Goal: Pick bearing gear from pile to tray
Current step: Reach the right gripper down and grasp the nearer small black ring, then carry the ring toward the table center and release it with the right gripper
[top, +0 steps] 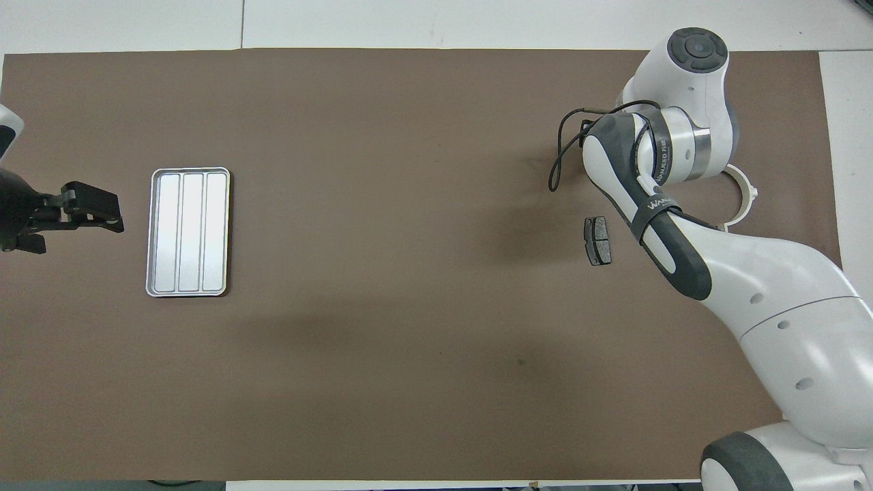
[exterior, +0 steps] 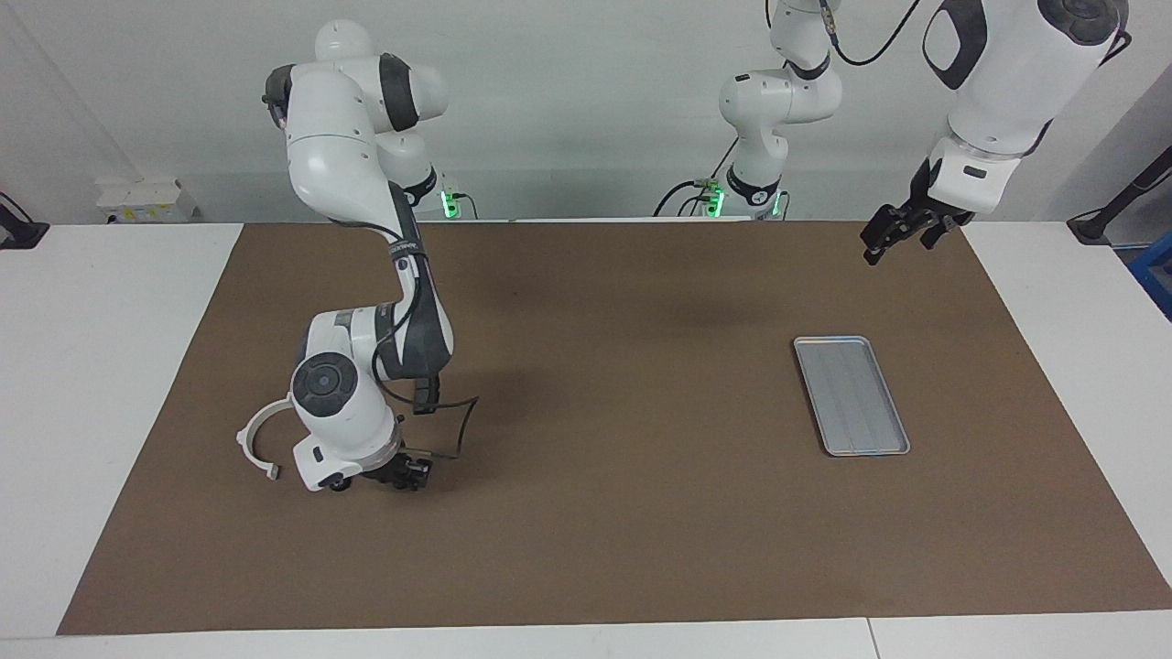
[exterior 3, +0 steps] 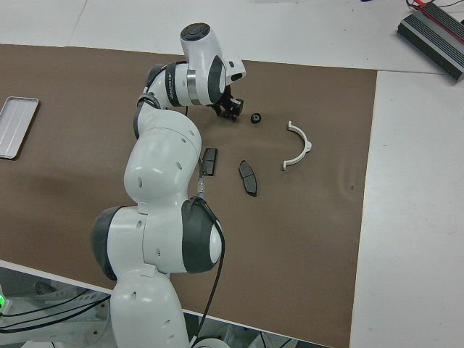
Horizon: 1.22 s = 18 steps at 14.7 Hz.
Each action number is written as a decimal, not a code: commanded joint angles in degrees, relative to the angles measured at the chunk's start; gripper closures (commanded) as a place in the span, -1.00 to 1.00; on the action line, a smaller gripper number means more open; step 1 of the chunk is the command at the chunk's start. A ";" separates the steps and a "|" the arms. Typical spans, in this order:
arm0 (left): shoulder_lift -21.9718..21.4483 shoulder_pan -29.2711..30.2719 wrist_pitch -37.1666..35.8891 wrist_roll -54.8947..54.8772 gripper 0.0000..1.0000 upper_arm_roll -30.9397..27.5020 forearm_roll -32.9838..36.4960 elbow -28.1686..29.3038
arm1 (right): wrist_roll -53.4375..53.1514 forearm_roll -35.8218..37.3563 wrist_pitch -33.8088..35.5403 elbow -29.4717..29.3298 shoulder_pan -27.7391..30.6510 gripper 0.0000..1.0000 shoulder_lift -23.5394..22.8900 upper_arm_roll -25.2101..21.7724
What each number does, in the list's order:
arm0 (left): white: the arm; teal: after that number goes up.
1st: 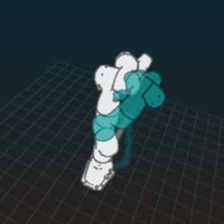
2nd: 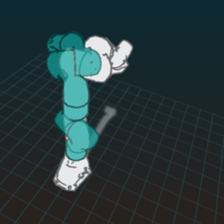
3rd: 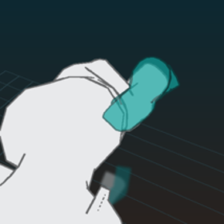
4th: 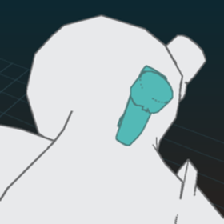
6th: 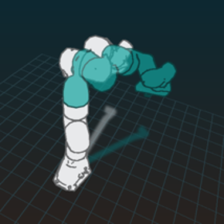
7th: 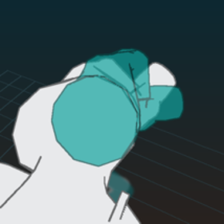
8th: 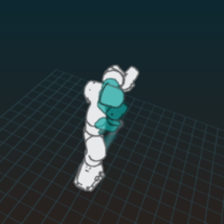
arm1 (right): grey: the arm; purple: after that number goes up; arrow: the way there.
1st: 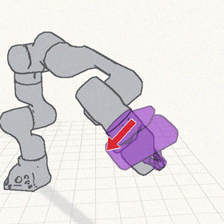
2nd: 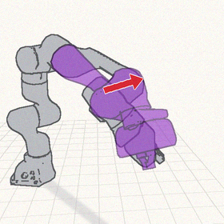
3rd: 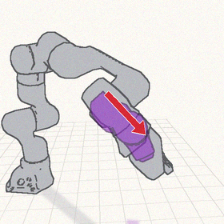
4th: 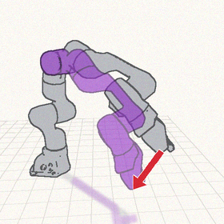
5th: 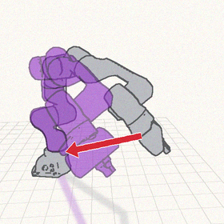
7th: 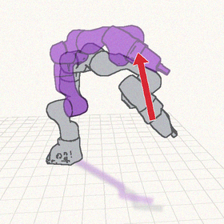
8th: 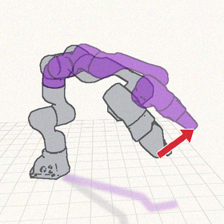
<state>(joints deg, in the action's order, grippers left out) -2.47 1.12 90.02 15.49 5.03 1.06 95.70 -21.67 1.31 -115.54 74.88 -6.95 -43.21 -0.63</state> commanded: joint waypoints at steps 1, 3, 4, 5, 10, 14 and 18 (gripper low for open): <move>-1.23 0.28 -0.81 -0.20 -1.00 0.24 0.08 0.72 | -0.65 -0.34 -0.39 1.49 0.97 0.89 0.32 0.28; -1.23 0.28 -0.81 -0.20 -1.00 0.24 0.08 0.72 | -0.57 -0.25 -0.39 1.49 0.98 1.00 0.32 0.28; -1.23 0.28 -0.81 -0.20 -1.00 0.24 0.08 0.72 | -0.57 -0.25 -0.30 1.49 0.98 1.00 0.32 0.28; -1.23 0.28 -0.81 -0.20 -1.00 0.24 0.08 0.80 | -0.57 -0.08 0.22 1.32 0.98 1.00 0.32 0.28; -1.31 0.28 -0.81 -0.28 -1.00 0.24 0.08 0.72 | -0.83 0.01 17.31 -6.83 -0.43 1.00 1.37 0.71; -1.23 0.28 -0.81 -0.28 -1.00 0.24 0.08 0.72 | -13.69 -1.91 27.82 -10.46 -7.61 1.00 6.64 2.11; -1.23 0.28 -0.81 -0.28 -1.00 0.24 0.08 0.72 | -43.93 -4.91 23.98 -11.86 -19.83 1.00 6.82 3.61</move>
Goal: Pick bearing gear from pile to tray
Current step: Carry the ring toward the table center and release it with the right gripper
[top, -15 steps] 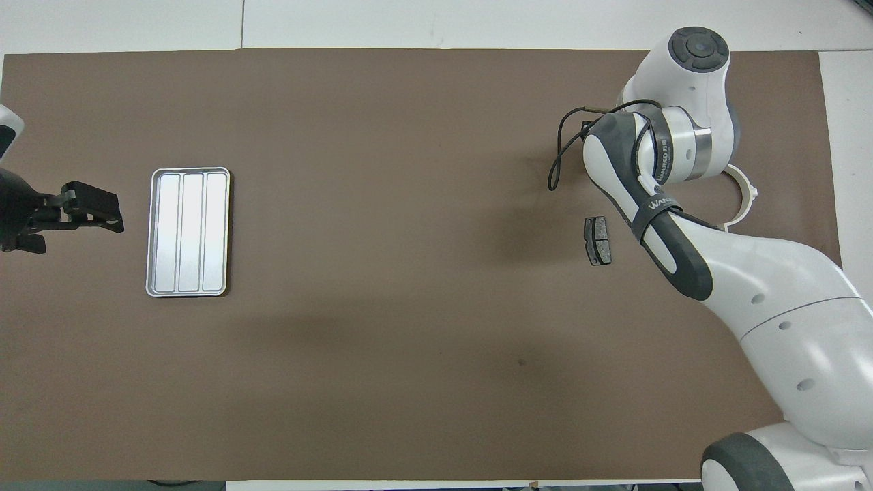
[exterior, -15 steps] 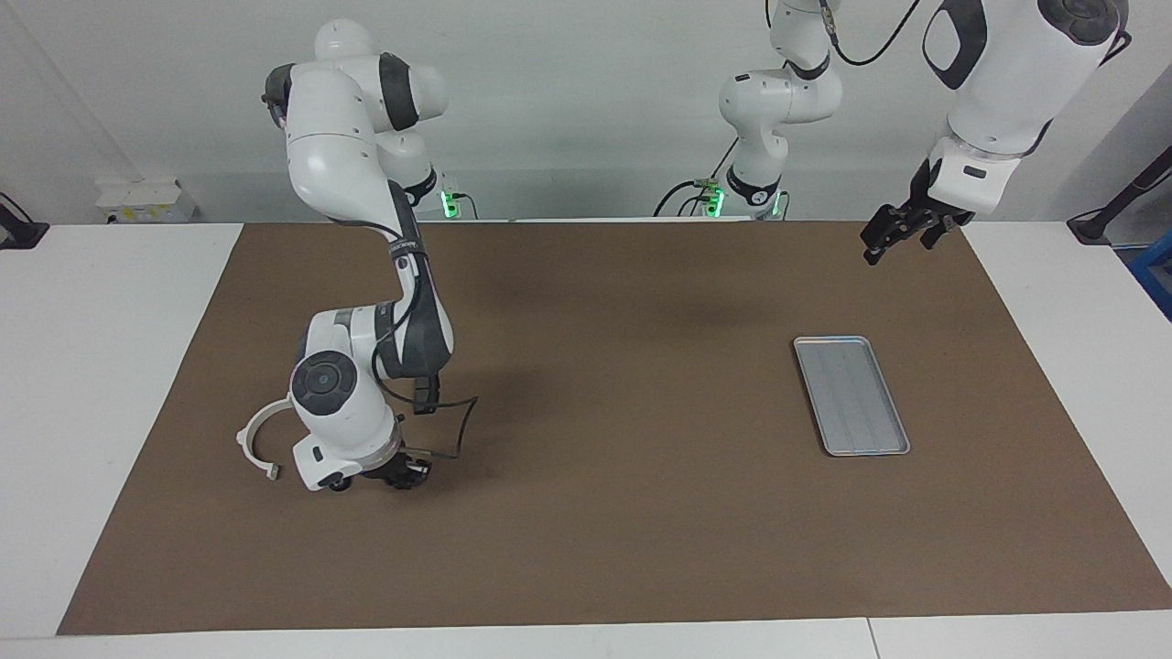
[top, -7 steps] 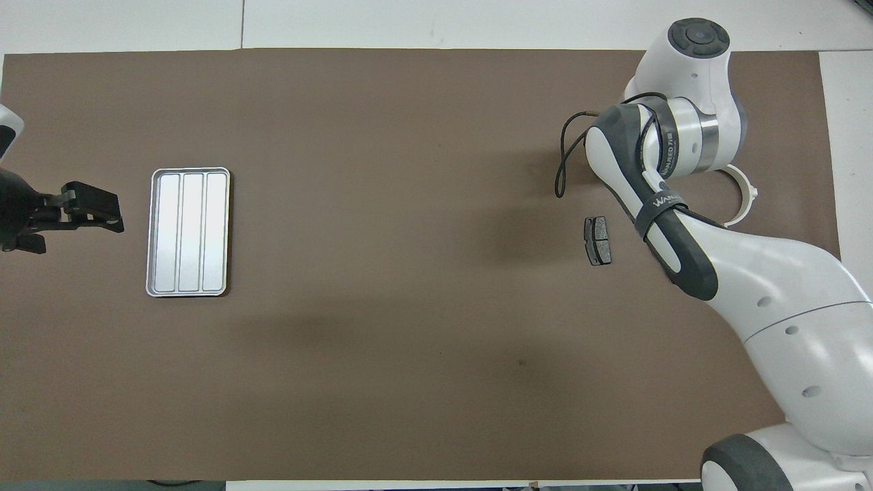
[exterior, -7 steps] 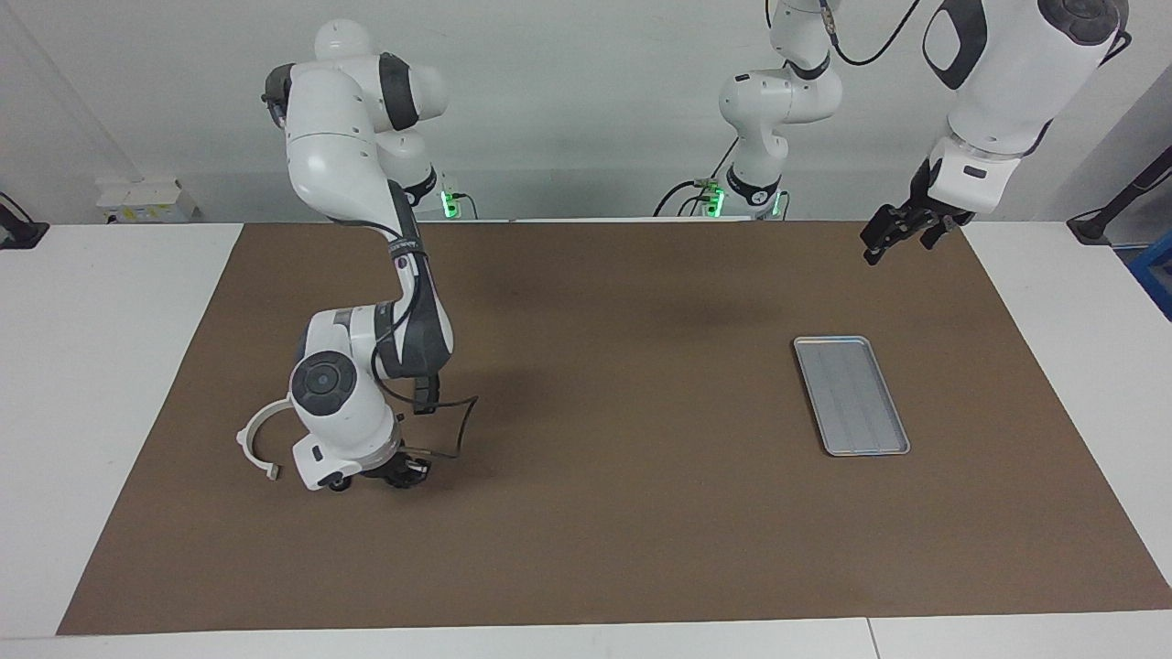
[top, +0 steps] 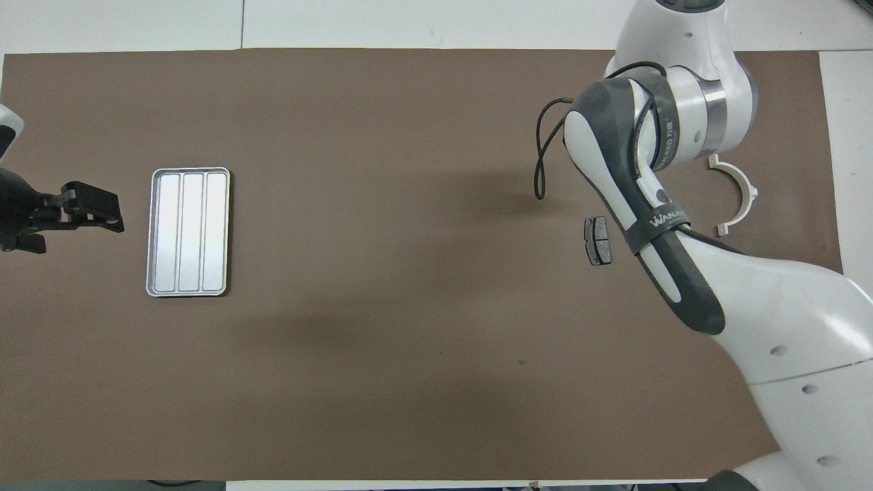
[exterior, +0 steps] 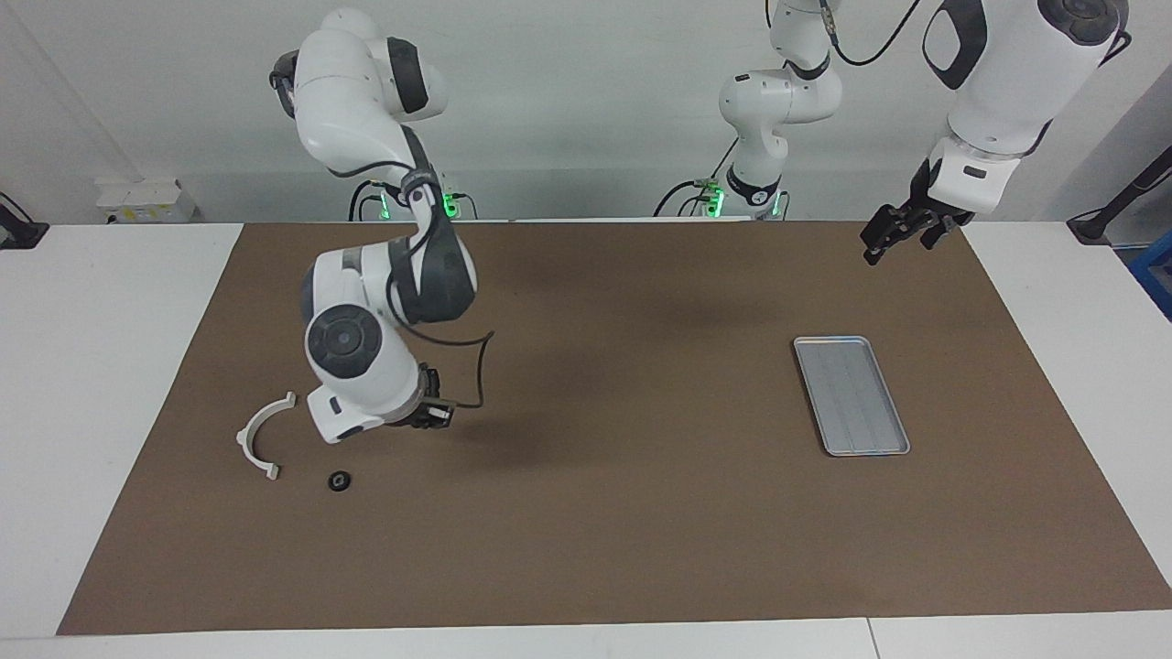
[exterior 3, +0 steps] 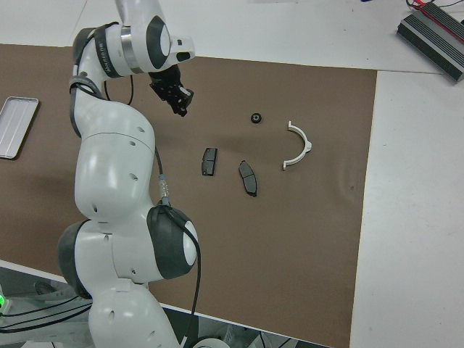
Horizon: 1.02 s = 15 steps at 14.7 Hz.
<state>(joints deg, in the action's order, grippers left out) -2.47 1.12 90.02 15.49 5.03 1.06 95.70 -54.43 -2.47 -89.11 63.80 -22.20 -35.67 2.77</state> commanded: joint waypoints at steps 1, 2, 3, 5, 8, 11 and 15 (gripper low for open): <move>-1.23 0.28 -0.81 -0.28 -1.00 0.24 0.08 0.80 | -15.57 -1.22 -3.69 -0.79 -6.69 1.00 -0.72 0.65; -1.23 0.28 -0.81 -0.20 -1.00 0.24 0.08 0.72 | -20.14 -1.22 -6.23 -0.70 -9.15 1.00 -1.24 1.01; -1.23 0.28 -0.81 -0.28 -1.00 0.24 0.08 0.72 | -23.58 -1.05 -8.43 -0.70 -11.87 1.00 -2.37 1.01; -1.23 0.28 -0.81 -0.28 -1.00 0.24 0.08 0.72 | -27.64 -0.43 -13.17 -0.70 -15.40 1.00 -5.54 0.83; -1.23 0.28 -0.81 -0.20 -1.00 0.24 0.08 0.80 | -30.20 0.88 -18.80 -0.35 -17.96 1.00 -8.97 0.66; -1.23 0.28 -0.81 -0.28 -1.00 0.24 0.08 0.72 | -31.35 2.20 -23.81 -0.17 -18.40 1.00 -12.30 0.66; -1.23 0.28 -0.81 -0.20 -1.00 0.24 0.08 0.72 | -31.43 3.43 -25.59 -0.08 -19.02 1.00 -14.25 0.57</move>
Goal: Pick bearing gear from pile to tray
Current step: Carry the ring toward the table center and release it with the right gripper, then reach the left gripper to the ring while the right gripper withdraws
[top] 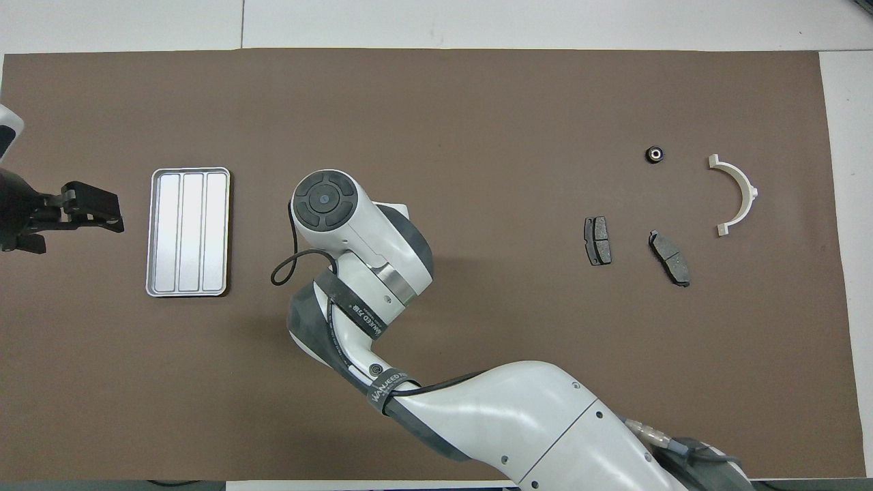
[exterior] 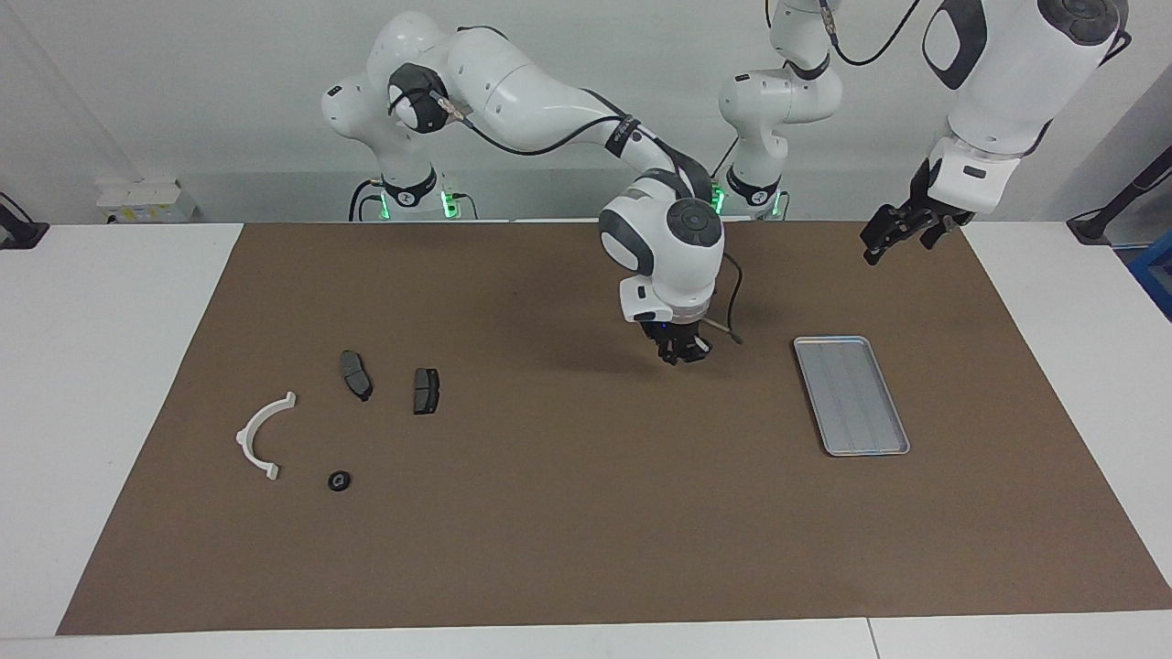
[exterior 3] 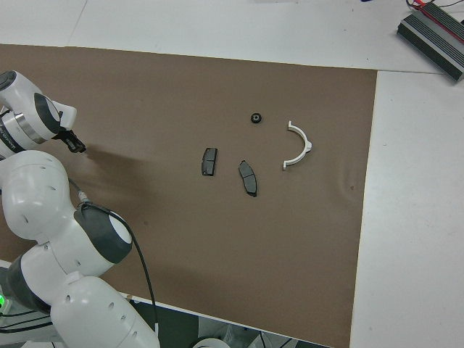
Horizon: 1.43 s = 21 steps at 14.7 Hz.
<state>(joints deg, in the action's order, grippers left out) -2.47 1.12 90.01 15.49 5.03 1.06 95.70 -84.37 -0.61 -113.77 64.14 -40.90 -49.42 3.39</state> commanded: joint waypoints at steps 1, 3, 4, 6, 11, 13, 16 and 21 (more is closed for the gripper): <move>-1.23 0.28 -0.81 -0.28 -1.00 0.24 0.08 0.72 | -1.59 2.54 -2.85 0.10 -0.32 1.00 -0.50 0.12; -1.23 0.28 -0.72 -0.11 -1.00 0.24 0.08 0.72 | -1.50 2.63 -3.84 0.90 -0.32 0.85 -0.41 0.12; -1.23 0.28 -0.37 0.07 -1.00 0.33 0.08 0.80 | -1.50 2.81 -2.87 0.81 -0.32 0.30 -0.41 0.12; -1.23 -0.15 2.08 1.20 -1.00 0.33 0.08 1.24 | -1.07 2.90 2.47 -0.67 0.38 -0.99 -0.06 -0.49; 1.05 -2.60 9.73 12.00 -1.00 0.50 -5.10 3.79 | 15.74 1.76 17.50 -4.55 10.81 -1.00 7.30 0.30; 6.48 -8.91 14.37 19.88 -1.00 0.33 -4.67 3.71 | 31.90 1.93 20.85 -4.20 17.31 -1.00 10.74 0.13; 15.18 -16.66 24.22 30.10 -1.00 0.24 -3.43 4.32 | 56.07 2.81 21.05 -2.18 26.37 -1.00 12.16 -0.31; 25.58 -23.71 33.91 39.62 -1.00 0.24 1.84 4.76 | 82.59 3.68 1.58 17.81 39.22 -1.00 18.73 -0.32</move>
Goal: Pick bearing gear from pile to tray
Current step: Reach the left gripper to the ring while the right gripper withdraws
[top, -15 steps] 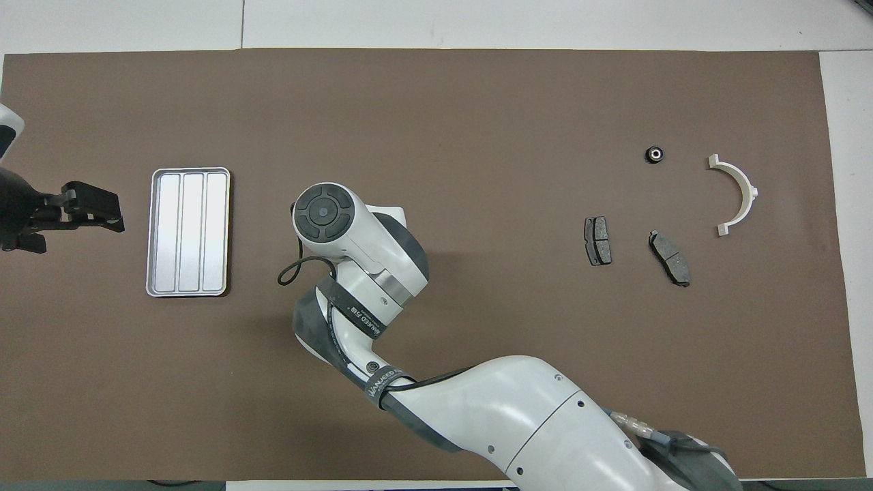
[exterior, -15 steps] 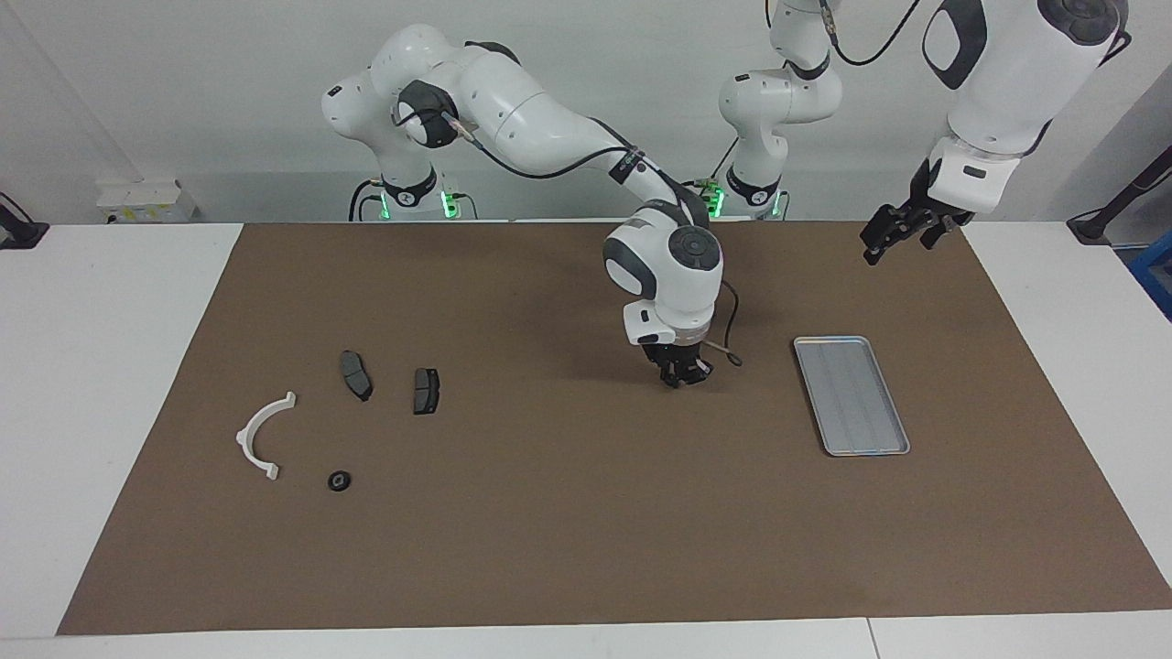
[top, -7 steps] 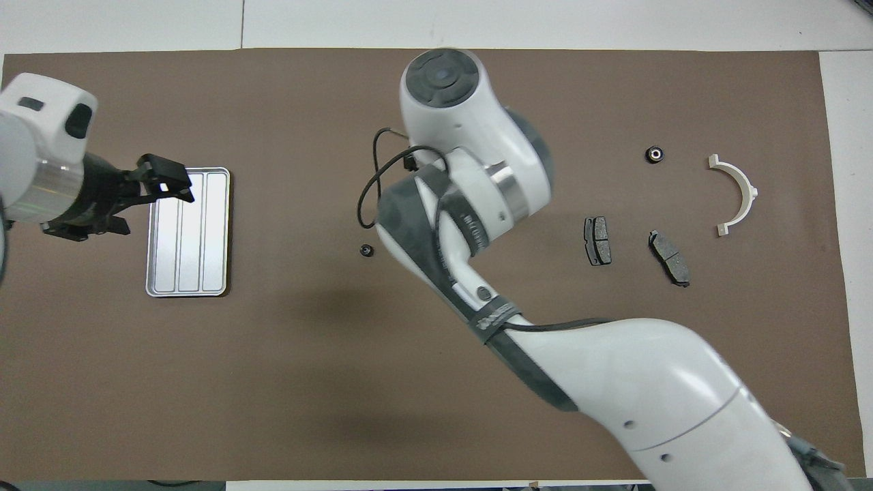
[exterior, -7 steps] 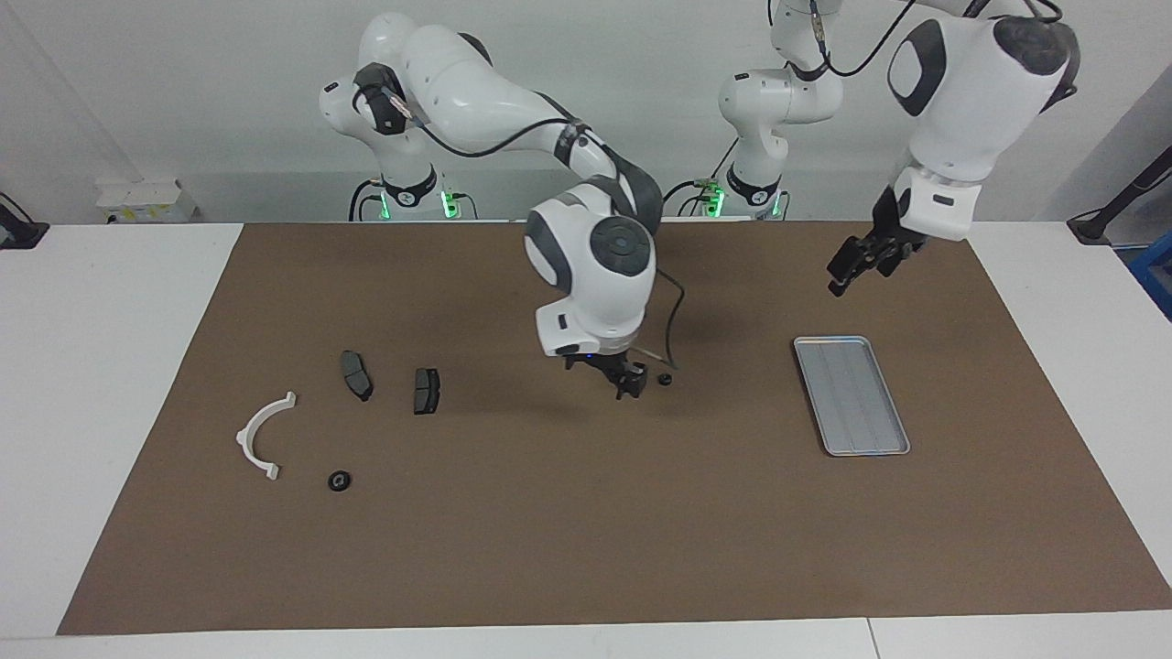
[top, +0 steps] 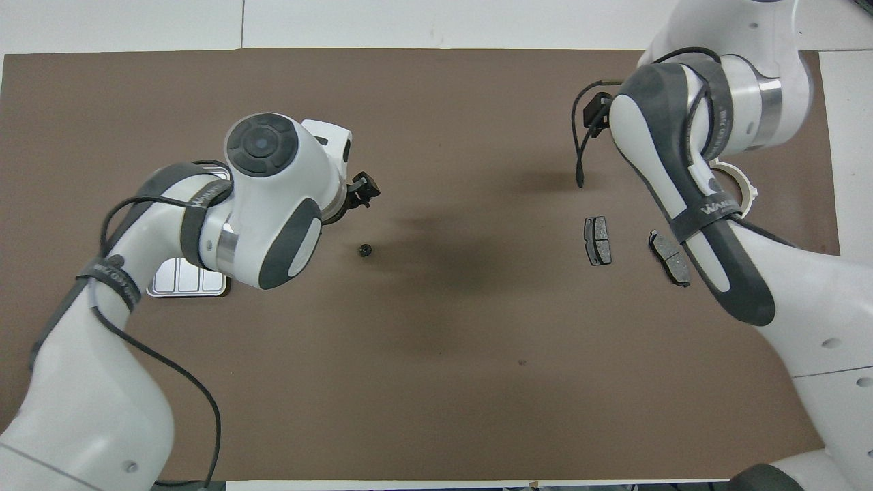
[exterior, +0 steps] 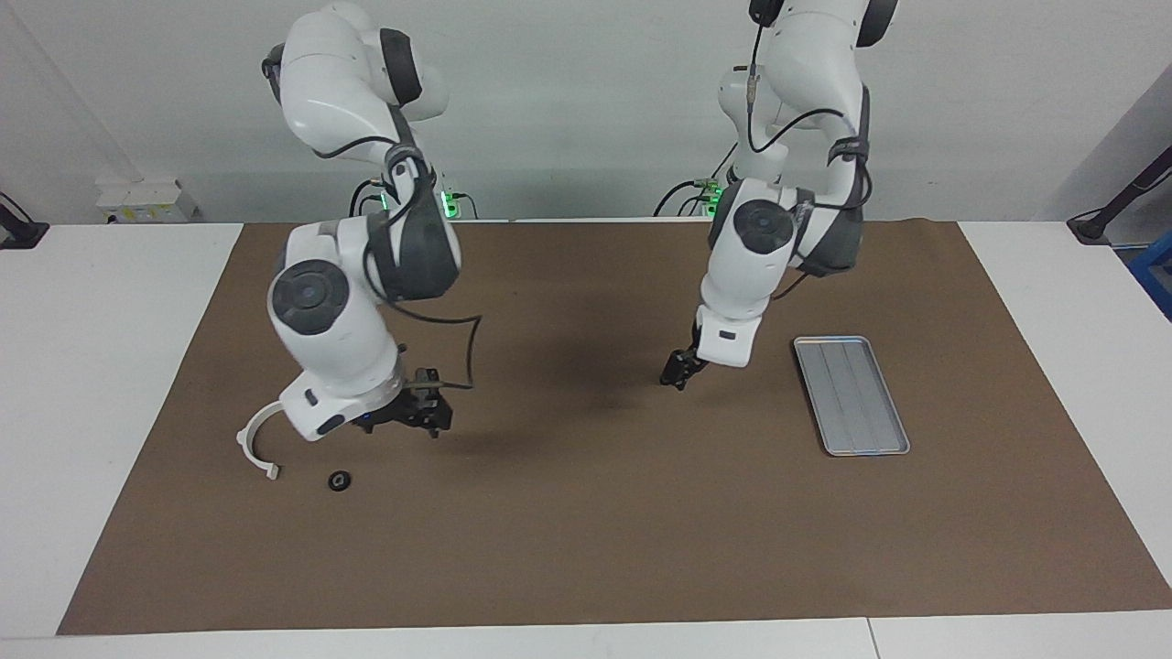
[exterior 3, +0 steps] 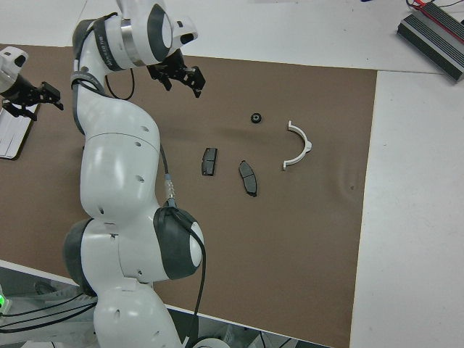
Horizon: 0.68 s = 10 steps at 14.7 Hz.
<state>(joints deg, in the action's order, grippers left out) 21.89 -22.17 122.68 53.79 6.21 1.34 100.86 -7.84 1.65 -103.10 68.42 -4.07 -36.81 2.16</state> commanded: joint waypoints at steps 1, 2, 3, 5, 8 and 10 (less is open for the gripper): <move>1.23 -0.59 1.94 1.32 -1.00 -0.94 1.56 0.56 | 6.78 2.03 -12.61 16.71 3.54 -1.00 6.57 0.92; 1.14 -0.68 2.82 1.23 -1.00 -0.94 1.65 1.52 | 6.96 2.56 -14.13 17.61 4.50 -1.00 6.40 0.92; 1.05 -0.85 3.78 1.23 -1.00 -0.85 1.65 2.49 | 7.92 2.83 -15.27 17.80 5.30 -1.00 5.70 0.92; 0.53 -1.91 3.62 1.41 -1.00 -0.76 1.56 4.25 | 9.77 2.83 -17.91 17.89 6.88 -1.00 4.12 0.92; -0.61 -3.31 4.58 1.67 -1.00 -0.67 1.12 7.32 | 9.86 2.83 -20.90 17.97 7.24 -1.00 2.45 0.92; -0.88 -3.84 4.58 3.16 -1.00 -0.67 1.03 7.86 | 9.95 2.92 -22.92 17.97 7.59 -1.00 1.31 0.92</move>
<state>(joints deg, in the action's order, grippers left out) 23.82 -24.76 125.69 54.95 6.23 1.61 105.16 0.81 3.75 -123.47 85.45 2.33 -34.89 2.24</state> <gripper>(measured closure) 0.000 0.000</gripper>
